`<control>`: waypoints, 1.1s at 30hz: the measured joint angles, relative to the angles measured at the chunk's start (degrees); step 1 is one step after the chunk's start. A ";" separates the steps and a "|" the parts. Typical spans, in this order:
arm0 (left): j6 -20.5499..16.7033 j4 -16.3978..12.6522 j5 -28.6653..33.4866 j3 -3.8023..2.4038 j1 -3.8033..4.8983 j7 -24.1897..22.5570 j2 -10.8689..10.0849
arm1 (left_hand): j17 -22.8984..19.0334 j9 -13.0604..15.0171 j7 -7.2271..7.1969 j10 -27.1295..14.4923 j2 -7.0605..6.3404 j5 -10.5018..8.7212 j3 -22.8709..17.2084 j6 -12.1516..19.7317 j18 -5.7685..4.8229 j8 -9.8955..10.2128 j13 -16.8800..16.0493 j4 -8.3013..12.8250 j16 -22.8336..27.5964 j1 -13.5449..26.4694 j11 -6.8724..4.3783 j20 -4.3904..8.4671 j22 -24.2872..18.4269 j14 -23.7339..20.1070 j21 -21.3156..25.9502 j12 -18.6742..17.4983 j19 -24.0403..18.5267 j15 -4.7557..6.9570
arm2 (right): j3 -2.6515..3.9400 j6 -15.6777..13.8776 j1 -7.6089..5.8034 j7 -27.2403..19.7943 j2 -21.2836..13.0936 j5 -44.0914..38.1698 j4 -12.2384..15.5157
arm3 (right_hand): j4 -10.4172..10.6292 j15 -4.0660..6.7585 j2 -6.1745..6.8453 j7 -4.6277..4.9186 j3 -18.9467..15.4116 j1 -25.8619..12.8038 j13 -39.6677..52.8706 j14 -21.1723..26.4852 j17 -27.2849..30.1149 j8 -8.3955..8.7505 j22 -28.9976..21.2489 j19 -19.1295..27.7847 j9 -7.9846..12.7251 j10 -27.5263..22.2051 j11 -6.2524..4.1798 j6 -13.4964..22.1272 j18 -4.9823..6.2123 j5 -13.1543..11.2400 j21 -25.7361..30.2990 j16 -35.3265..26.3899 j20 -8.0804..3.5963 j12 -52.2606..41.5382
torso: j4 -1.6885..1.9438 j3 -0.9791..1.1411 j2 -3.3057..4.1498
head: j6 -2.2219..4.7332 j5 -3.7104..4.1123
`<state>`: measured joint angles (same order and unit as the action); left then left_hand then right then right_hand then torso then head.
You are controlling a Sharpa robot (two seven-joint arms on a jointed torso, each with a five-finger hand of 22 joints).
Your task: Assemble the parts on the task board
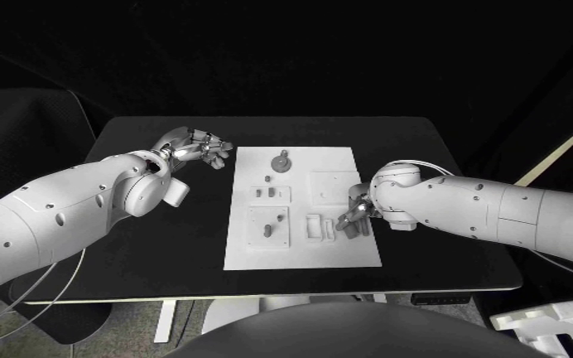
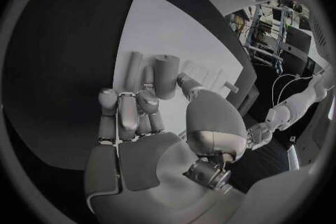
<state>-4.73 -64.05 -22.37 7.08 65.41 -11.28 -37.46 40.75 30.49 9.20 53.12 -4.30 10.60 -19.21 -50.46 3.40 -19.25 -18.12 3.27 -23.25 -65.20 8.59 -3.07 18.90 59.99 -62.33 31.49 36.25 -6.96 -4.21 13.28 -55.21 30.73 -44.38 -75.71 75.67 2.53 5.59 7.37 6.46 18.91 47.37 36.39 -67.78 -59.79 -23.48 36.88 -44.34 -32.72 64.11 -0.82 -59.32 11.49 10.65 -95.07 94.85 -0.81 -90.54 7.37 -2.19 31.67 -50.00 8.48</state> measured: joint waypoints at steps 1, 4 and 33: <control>0.01 0.01 0.00 0.00 0.00 0.01 0.00 | 0.00 0.00 0.00 0.00 0.00 0.00 0.07 0.00 0.00 0.00 0.00 -0.07 0.00 0.00 0.00 0.00 0.00 0.00 0.00 0.00 0.00 0.00 | 0.02 -0.01 0.02 -0.02 0.12 -0.05 -0.12 | 0.00 0.03 0.00 0.02 0.00 0.00 0.00 -0.05 0.00 0.01 0.00 0.00 0.00 0.00 0.00 -0.17 -0.01 0.00 0.00 0.00 0.00 0.00 | 0.00 0.01 0.00 | 0.00 -0.01; 0.06 0.02 0.00 0.00 0.00 0.03 0.03 | 0.00 0.00 0.00 0.00 0.00 0.00 0.07 0.00 0.00 0.00 0.00 -0.07 0.00 0.00 0.00 0.00 0.00 0.00 0.00 0.00 0.00 0.00 | 0.07 -0.05 0.10 -0.06 0.49 -0.18 -0.38 | 0.00 0.00 0.00 0.11 0.00 0.00 0.00 -0.18 0.00 0.10 0.05 0.00 0.01 0.01 0.01 -0.50 0.00 0.00 0.00 0.00 0.00 0.00 | -0.02 0.01 0.00 | 0.00 -0.01; 0.29 0.07 -0.01 0.03 0.00 0.37 0.12 | 0.00 -0.02 0.00 0.00 0.22 0.00 -0.05 0.00 -0.02 0.00 0.02 -0.19 0.00 0.22 0.00 0.00 -0.01 0.21 0.00 0.00 0.00 -0.21 | 0.05 -6.60 -1.74 -0.47 -3.31 3.51 4.38 | -6.36 0.10 -2.93 -0.03 2.40 4.77 0.26 -1.07 0.33 1.31 1.65 -0.72 0.70 1.53 -0.31 -2.12 1.38 0.26 -0.01 0.00 0.73 0.01 | -0.06 -0.03 -0.07 | -0.01 -0.02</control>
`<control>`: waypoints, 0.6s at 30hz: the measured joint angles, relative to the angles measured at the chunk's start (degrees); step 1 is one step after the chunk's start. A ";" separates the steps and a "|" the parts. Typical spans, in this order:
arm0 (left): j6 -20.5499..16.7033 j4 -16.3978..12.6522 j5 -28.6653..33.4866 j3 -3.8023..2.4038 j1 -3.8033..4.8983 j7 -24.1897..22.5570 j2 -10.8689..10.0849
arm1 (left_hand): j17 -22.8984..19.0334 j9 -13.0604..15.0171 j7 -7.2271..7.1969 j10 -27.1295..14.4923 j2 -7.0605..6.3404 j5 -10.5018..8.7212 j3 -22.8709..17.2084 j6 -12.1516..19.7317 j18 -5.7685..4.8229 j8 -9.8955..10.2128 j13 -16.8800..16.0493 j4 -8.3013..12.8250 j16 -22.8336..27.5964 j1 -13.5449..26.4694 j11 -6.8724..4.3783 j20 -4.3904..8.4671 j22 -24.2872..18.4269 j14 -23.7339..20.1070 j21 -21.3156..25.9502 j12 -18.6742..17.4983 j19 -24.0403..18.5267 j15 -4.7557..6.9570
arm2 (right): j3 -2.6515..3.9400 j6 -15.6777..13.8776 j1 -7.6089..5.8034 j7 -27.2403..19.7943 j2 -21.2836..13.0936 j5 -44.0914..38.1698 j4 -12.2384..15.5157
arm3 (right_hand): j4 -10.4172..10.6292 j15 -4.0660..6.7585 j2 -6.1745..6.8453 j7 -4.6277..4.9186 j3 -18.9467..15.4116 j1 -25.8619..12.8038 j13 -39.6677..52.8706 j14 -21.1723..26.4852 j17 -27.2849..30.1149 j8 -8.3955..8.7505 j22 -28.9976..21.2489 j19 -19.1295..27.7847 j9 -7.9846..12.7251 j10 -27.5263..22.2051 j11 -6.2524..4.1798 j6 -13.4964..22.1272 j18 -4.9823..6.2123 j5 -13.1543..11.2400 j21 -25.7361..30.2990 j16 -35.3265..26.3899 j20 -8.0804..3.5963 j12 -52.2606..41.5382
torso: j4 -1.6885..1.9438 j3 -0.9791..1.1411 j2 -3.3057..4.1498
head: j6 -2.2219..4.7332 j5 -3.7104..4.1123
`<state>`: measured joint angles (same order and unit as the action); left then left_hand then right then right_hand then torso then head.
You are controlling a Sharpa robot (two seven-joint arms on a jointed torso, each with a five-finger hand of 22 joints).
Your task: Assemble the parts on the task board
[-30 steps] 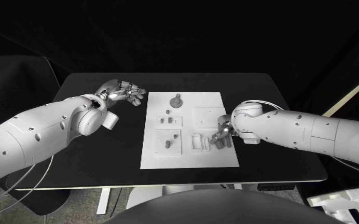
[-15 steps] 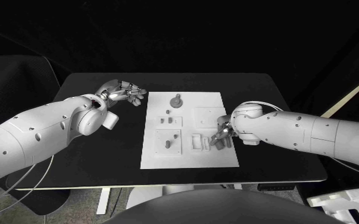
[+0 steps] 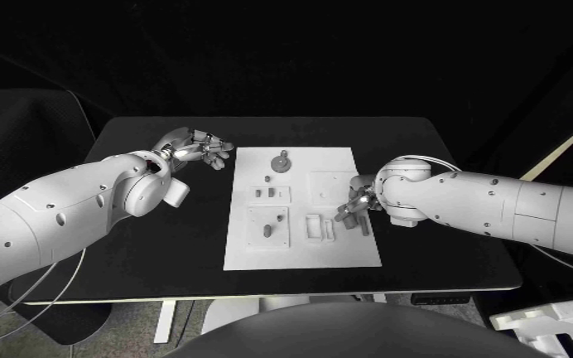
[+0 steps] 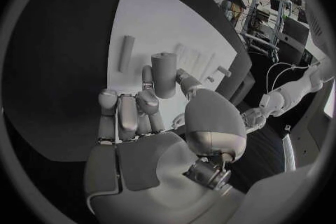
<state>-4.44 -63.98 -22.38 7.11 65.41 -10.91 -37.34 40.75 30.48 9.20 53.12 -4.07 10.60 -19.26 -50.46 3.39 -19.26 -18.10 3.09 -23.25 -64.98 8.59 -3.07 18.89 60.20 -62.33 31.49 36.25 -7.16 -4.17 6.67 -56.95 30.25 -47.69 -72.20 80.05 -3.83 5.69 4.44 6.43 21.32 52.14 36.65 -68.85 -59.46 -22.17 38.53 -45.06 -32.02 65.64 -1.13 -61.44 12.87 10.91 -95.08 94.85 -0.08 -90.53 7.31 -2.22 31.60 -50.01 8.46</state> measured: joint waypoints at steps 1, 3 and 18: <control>0.00 0.00 0.00 0.00 0.00 0.01 0.00 | 0.00 0.00 0.00 0.00 0.00 0.00 0.00 0.00 0.00 0.00 0.00 0.00 0.00 0.00 0.00 0.00 0.00 0.00 0.00 0.00 0.00 0.00 | 0.00 -0.27 -0.14 0.02 -0.11 0.47 0.20 | 0.00 0.00 0.00 0.00 0.00 0.00 0.00 0.00 0.00 0.00 0.00 0.00 -0.01 0.00 0.00 0.00 0.00 0.00 0.00 0.00 0.00 0.00 | 0.00 0.00 0.00 | 0.00 -0.01; 0.01 0.00 0.00 0.01 0.00 0.05 -0.01 | 0.00 0.00 0.00 0.00 0.00 0.00 0.00 0.00 0.00 0.00 0.00 0.00 0.00 0.00 0.00 0.00 0.00 0.00 0.00 0.00 0.00 0.00 | -0.03 -0.98 -0.62 0.06 -0.39 1.95 0.88 | 0.00 0.00 0.00 0.00 0.00 0.00 0.00 0.00 0.00 0.00 0.00 0.00 -0.02 0.00 0.00 -0.01 0.00 0.00 0.00 0.00 0.00 0.00 | 0.00 0.00 0.01 | 0.00 -0.06; 0.05 0.01 0.00 0.04 0.00 0.24 0.33 | 0.00 -0.01 0.00 0.00 -0.14 0.00 0.00 0.00 -0.01 0.00 0.01 0.00 0.22 0.14 0.00 0.00 0.00 0.00 0.00 0.00 0.00 0.00 | -0.70 -3.95 -3.17 0.74 3.34 19.11 2.39 | 0.16 -0.12 0.00 0.06 0.27 0.00 0.05 -0.12 0.00 0.00 0.07 -0.20 0.00 0.20 -0.20 -0.18 -0.07 -0.05 0.00 0.00 0.20 0.00 | 0.03 -0.08 0.02 | 0.00 0.07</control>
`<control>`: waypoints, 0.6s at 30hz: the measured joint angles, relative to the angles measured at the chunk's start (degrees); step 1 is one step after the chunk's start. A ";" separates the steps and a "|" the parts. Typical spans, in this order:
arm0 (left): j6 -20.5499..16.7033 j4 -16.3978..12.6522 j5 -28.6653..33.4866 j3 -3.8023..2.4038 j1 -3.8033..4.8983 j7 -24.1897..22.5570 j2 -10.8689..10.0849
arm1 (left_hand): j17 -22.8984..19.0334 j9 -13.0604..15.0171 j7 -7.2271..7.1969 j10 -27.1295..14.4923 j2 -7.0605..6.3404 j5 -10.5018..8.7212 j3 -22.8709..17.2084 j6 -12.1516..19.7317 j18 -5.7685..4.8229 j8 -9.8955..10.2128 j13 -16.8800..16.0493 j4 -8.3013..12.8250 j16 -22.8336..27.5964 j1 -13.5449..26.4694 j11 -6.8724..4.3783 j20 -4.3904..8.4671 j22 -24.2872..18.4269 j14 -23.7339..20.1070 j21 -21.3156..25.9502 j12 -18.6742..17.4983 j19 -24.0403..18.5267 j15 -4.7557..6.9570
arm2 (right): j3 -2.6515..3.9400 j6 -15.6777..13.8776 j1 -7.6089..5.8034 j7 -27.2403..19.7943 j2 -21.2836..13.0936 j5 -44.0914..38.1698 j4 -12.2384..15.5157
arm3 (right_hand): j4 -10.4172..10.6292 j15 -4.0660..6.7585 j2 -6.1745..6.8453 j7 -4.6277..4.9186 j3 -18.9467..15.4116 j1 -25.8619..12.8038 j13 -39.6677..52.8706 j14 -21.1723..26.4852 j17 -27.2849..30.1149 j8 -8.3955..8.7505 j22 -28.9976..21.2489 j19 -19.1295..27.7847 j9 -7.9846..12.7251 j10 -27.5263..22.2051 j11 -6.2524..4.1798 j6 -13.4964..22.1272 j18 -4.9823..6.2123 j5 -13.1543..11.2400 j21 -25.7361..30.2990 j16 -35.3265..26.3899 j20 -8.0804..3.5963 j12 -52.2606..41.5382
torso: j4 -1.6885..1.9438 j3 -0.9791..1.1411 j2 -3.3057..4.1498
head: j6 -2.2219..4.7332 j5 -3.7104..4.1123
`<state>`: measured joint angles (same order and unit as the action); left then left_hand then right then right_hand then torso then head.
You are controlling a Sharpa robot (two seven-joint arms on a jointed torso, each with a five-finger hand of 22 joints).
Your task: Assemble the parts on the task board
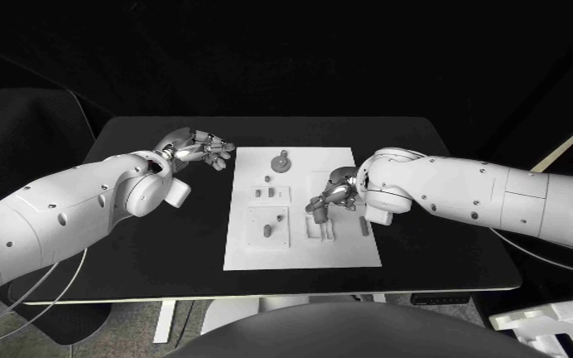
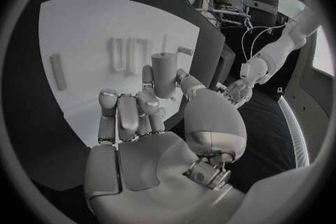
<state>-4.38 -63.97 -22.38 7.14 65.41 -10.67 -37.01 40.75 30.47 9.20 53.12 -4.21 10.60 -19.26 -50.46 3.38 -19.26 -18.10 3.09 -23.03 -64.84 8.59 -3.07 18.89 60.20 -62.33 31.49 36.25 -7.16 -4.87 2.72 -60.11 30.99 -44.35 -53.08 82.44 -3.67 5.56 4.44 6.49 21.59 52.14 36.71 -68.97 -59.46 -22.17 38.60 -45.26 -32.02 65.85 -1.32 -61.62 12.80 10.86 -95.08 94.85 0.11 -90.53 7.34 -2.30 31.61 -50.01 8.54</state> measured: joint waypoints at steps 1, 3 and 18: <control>0.00 0.00 0.00 0.00 0.00 0.01 -0.01 | 0.00 0.00 0.00 0.00 -0.02 0.00 0.00 0.00 0.00 0.00 0.00 0.00 0.00 0.03 0.00 0.00 0.00 0.00 0.00 0.00 0.00 0.00 | -0.45 0.03 -0.02 0.02 0.20 0.37 -0.03 | 0.10 0.00 0.00 0.00 0.11 0.00 0.00 0.00 0.00 -0.09 0.00 0.00 0.01 0.00 0.00 0.00 -0.01 0.00 0.00 0.00 0.00 0.00 | 0.02 0.00 0.00 | 0.00 0.02; 0.01 0.00 0.00 0.00 0.00 0.03 -0.03 | 0.00 0.00 0.00 0.00 -0.09 0.00 0.00 0.00 0.00 0.00 0.00 0.00 0.00 0.09 0.00 0.00 0.00 0.00 0.00 0.00 0.00 0.00 | -1.24 0.13 0.10 0.08 0.47 0.80 -0.20 | 0.26 -0.03 0.00 0.00 0.27 0.00 0.00 -0.02 0.00 -0.13 0.06 0.00 0.02 0.00 0.00 -0.01 -0.02 0.00 0.00 0.00 0.00 0.00 | 0.03 0.00 0.01 | 0.00 0.01; 0.13 0.00 0.00 0.00 0.00 0.14 -0.08 | 0.00 -0.01 0.00 0.00 -0.09 0.00 0.00 0.00 0.00 0.00 0.00 0.00 0.00 0.09 0.00 0.00 0.00 0.00 0.00 0.00 0.00 0.00 | -1.79 0.50 0.49 -0.03 2.71 -4.43 -1.54 | 0.46 0.11 0.00 0.00 0.53 0.00 -0.01 -0.03 0.04 -0.15 0.13 0.00 0.09 0.19 0.21 -0.09 -0.37 -0.06 0.00 0.00 0.00 0.00 | 0.00 0.03 0.03 | 0.00 -0.31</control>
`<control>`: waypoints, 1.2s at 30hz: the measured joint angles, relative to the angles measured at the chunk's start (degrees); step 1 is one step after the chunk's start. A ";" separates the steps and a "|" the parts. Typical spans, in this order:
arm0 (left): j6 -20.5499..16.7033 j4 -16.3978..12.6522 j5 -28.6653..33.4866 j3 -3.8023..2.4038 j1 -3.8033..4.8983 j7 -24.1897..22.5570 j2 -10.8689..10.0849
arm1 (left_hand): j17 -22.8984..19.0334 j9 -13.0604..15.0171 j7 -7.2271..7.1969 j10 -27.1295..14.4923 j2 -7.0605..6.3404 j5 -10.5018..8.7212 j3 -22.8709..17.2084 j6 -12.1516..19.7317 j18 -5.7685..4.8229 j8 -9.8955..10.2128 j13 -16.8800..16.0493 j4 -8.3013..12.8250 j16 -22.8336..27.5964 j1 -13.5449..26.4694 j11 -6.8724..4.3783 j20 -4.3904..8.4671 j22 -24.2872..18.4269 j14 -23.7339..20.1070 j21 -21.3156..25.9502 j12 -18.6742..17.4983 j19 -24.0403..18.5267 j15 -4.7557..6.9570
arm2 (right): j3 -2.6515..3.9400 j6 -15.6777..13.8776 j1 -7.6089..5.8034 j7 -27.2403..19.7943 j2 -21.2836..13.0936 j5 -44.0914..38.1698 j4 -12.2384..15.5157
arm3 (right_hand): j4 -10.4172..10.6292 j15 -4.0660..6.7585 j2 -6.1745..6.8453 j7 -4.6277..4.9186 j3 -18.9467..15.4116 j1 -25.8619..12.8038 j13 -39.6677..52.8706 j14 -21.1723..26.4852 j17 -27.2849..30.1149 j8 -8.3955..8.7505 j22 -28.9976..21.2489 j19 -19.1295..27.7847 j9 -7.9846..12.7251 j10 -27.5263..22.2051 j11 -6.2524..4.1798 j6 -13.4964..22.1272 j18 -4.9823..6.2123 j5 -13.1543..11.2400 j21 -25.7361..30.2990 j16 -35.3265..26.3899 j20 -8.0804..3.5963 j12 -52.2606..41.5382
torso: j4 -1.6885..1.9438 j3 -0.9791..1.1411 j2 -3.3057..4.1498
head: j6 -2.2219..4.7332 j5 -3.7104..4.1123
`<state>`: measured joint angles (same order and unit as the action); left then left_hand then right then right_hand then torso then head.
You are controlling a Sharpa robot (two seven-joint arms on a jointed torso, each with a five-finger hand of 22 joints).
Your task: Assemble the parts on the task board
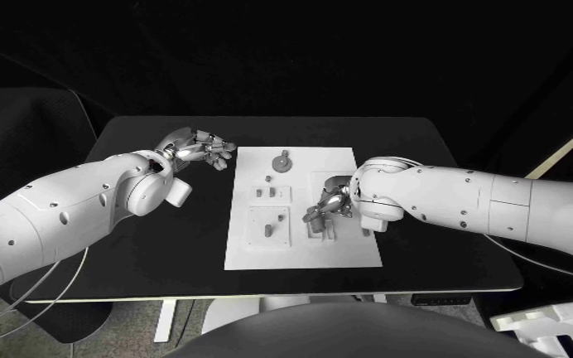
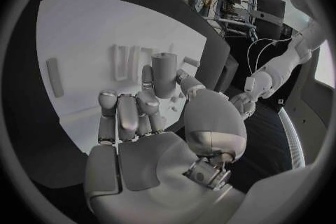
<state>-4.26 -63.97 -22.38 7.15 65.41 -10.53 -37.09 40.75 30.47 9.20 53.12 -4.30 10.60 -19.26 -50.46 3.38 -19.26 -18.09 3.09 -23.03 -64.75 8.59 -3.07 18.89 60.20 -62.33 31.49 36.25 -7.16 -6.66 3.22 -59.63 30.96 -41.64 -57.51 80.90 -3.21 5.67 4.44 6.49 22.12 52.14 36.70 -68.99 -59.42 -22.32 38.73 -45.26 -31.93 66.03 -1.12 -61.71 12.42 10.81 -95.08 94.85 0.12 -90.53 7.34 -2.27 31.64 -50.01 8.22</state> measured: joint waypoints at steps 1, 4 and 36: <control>0.01 0.03 0.00 0.00 0.00 0.00 0.01 | 0.00 0.00 0.00 0.00 0.00 0.00 0.00 0.00 0.00 0.00 0.00 0.00 0.00 0.00 0.00 0.00 0.00 0.00 0.00 -0.07 0.00 0.00 | 0.00 0.00 0.00 0.00 0.35 -0.26 -0.43 | -0.01 0.03 0.00 0.00 0.01 0.00 0.00 -0.04 0.00 0.00 0.00 0.00 0.00 0.00 0.00 0.00 -0.01 0.00 0.00 0.00 0.00 0.00 | 0.00 0.02 0.00 | 0.00 0.00; 0.02 0.07 0.00 0.00 0.00 0.00 0.05 | 0.00 0.00 0.00 0.00 0.00 0.00 0.00 0.00 0.00 0.00 0.00 0.00 0.00 0.00 0.00 0.00 0.00 0.00 0.00 -0.22 0.00 0.00 | 0.04 0.00 0.07 0.00 1.43 -0.72 -1.88 | -0.02 0.04 0.00 0.00 0.02 0.00 0.00 -0.06 0.00 0.01 0.03 -0.20 0.01 0.00 0.01 -0.01 -0.03 -0.01 0.00 0.00 0.20 0.00 | 0.00 0.04 0.00 | 0.00 0.00; 0.19 0.24 -0.02 0.00 0.00 0.06 0.15 | 0.00 0.00 0.00 0.00 0.00 0.00 0.00 0.00 0.00 0.00 0.00 -0.31 0.00 0.00 0.00 0.00 0.00 0.00 0.00 -0.22 0.00 0.00 | 0.04 1.81 1.60 0.31 2.80 -2.38 -4.33 | 1.88 -0.29 -2.45 -0.04 1.93 -2.45 0.06 -0.36 0.10 0.56 0.51 -0.61 0.38 0.33 0.09 -0.31 0.40 0.02 0.00 0.00 0.61 0.45 | -0.02 0.07 -0.01 | 0.00 -0.15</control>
<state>-4.06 -63.73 -22.40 7.15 65.42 -10.48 -36.94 40.75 30.46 9.20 53.12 -4.30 10.60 -19.26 -50.46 3.37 -19.26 -18.09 2.77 -23.03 -64.76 8.59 -3.07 18.89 60.19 -62.33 31.28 36.25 -7.16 -6.61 5.03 -58.02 31.27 -38.84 -59.89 76.57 -1.33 5.38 1.99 6.44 24.05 49.69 36.76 -69.36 -59.31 -21.77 39.24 -45.87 -31.55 66.36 -1.02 -62.02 12.82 10.83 -95.08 94.85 0.72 -90.08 7.32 -2.20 31.64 -50.01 8.07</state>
